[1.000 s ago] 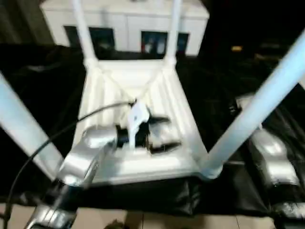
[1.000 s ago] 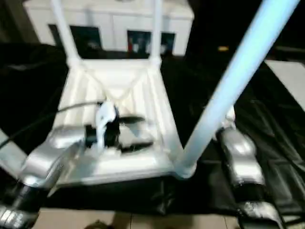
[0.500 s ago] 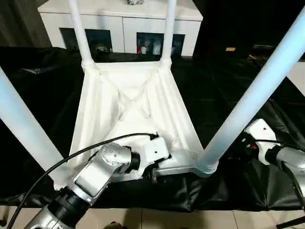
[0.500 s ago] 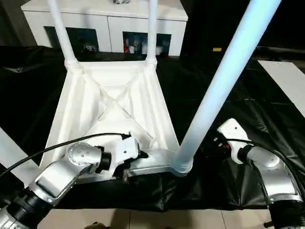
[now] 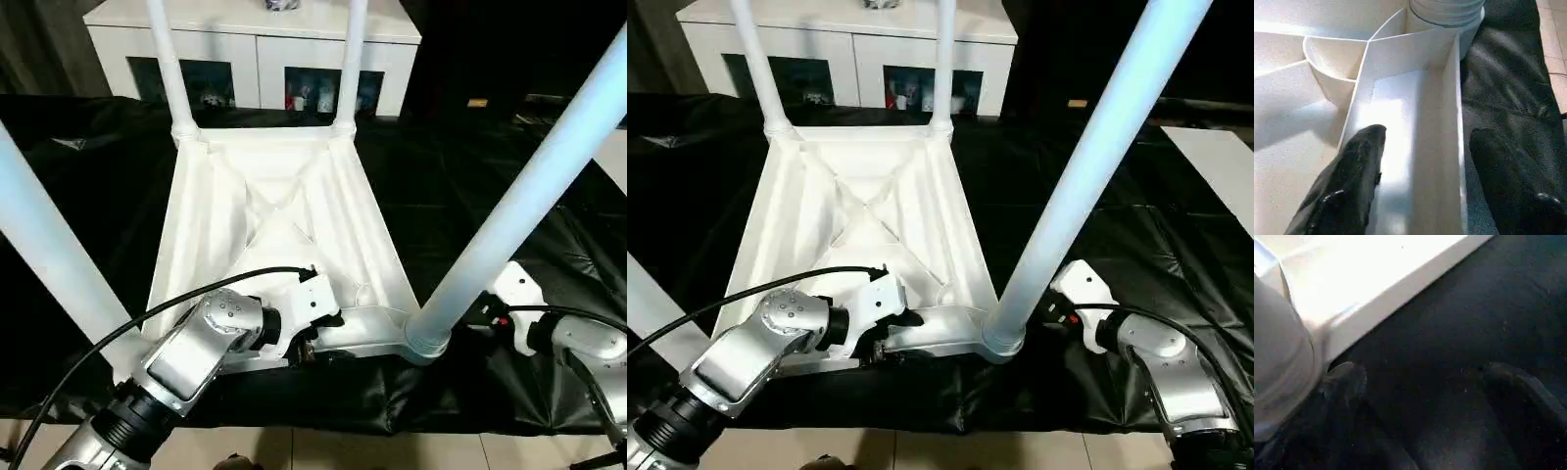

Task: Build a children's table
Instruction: Rotate table base

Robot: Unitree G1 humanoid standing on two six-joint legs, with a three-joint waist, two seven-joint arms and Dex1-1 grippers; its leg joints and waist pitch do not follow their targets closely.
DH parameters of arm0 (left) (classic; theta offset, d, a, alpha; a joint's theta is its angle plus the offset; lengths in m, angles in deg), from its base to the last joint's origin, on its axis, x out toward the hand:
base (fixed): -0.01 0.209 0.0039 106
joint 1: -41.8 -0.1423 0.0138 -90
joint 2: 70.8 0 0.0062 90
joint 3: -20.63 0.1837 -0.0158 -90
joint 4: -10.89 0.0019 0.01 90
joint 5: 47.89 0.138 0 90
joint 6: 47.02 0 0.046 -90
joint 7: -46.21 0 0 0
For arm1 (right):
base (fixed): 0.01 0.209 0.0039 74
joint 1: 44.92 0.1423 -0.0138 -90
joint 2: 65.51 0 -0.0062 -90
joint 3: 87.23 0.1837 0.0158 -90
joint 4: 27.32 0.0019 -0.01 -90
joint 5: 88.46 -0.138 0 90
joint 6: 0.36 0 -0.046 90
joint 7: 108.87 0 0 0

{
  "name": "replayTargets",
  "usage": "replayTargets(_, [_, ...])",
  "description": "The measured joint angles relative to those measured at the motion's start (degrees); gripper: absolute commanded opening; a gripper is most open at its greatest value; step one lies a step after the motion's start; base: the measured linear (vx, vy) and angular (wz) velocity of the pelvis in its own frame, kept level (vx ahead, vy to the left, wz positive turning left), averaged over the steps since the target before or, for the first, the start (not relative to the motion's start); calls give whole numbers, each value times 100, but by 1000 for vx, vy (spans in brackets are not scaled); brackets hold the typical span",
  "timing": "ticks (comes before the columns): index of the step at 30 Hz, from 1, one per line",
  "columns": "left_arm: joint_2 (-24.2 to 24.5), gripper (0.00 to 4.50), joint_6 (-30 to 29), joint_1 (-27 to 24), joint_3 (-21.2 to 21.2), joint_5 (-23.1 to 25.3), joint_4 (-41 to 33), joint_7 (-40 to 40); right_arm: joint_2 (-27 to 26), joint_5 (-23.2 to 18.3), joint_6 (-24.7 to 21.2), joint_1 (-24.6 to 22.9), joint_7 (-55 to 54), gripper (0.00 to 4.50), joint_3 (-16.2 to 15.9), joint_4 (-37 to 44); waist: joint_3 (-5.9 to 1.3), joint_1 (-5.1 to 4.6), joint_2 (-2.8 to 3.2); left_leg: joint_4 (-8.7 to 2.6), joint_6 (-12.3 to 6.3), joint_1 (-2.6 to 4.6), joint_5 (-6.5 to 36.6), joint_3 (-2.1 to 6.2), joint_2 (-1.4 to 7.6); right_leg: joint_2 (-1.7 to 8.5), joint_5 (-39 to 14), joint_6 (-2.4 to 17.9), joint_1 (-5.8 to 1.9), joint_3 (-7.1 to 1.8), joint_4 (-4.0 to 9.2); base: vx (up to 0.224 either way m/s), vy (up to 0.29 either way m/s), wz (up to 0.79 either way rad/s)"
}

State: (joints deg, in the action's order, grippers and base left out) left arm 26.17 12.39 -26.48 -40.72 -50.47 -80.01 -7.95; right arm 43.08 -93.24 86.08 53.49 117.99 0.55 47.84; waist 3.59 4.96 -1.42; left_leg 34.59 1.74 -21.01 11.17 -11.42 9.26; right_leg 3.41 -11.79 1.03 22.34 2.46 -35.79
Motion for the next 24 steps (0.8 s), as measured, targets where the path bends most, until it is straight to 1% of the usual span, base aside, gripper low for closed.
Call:
replayTargets(1, [7, 283, 7, 0, 0, 5, 2, 2, 0, -5, 1, -1, 1, 422, 0, 37, -1, 1, 1, 0, 0, 0, 0, 0, 0, 0, 0, 0, 0, 0, 0, 0, 0, 0])
replayTargets(4, [13, 246, 77, 14, 1, 39, 39, 11, 0, -7, 3, -10, 1, 422, 9, 92, -2, 7, 3, 0, 0, 1, 0, 0, 0, 0, -1, -1, -2, 1, 1, 0, 0, 0])
replayTargets(6, [29, 243, 122, 37, 26, 47, 71, -3, 0, -7, 3, -33, 1, 422, 15, 111, -4, 3, 6, 0, 0, 1, 0, 0, 0, 0, 0, 0, -3, 0, 2, 0, 0, 0])
replayTargets(8, [44, 212, 162, 43, 43, 53, 94, -2, 0, -7, 3, -66, 1, 422, 18, 117, -4, 0, 7, 0, 0, 4, 0, 0, 0, 0, 0, 0, -6, 0, 2, 0, 0, 0])
replayTargets(9, [69, 203, 190, 55, 50, 53, 114, -8, 0, -8, 3, -77, 0, 422, 18, 118, -4, -6, 7, 0, 0, 6, 0, 0, 0, 0, 1, 2, -6, 0, 2, 0, 0, 0])
replayTargets(13, [197, 194, 335, 98, 75, 55, 243, -66, 0, -10, 2, -94, -5, 422, 18, 125, -5, -34, 8, -3, 1, 15, 1, 2, 1, -1, -2, -21, -7, 3, 0, 0, 0, 0])
replayTargets(15, [287, 161, 431, 154, 77, 68, 345, -82, 0, -10, 2, -93, -9, 422, 18, 131, -4, -59, 6, -3, 1, 18, 1, 3, 2, -1, 9, -28, -7, 5, 0, 0, 0, 0])
replayTargets(17, [399, 158, 493, 220, 59, 122, 465, -114, 0, -10, 2, -92, -12, 422, 18, 131, -4, -84, 6, -3, 2, 23, 1, 7, 3, -1, 13, -30, -7, 9, 0, 0, 0, 0])
replayTargets(20, [540, 121, 564, 347, -69, 251, 699, -109, 0, -10, 2, -91, -19, 422, 18, 131, -4, -145, 6, -3, 2, 29, 1, 11, 3, -1, 12, -31, -8, 13, 2, 0, 0, 0])
replayTargets(23, [663, 115, 651, 453, -172, 256, 982, -92, -21, -12, 3, -89, -31, 422, 19, 135, -3, -182, 4, -3, 2, 30, 1, 16, 3, 0, 12, -32, -6, 18, 13, 0, 0, 0])
replayTargets(24, [708, 103, 682, 497, -207, 265, 1075, -57, -34, -16, 4, -89, -33, 422, 19, 143, -2, -190, 3, -3, 2, 29, 1, 17, 3, 0, 12, -32, -5, 19, 22, 0, 0, 0])
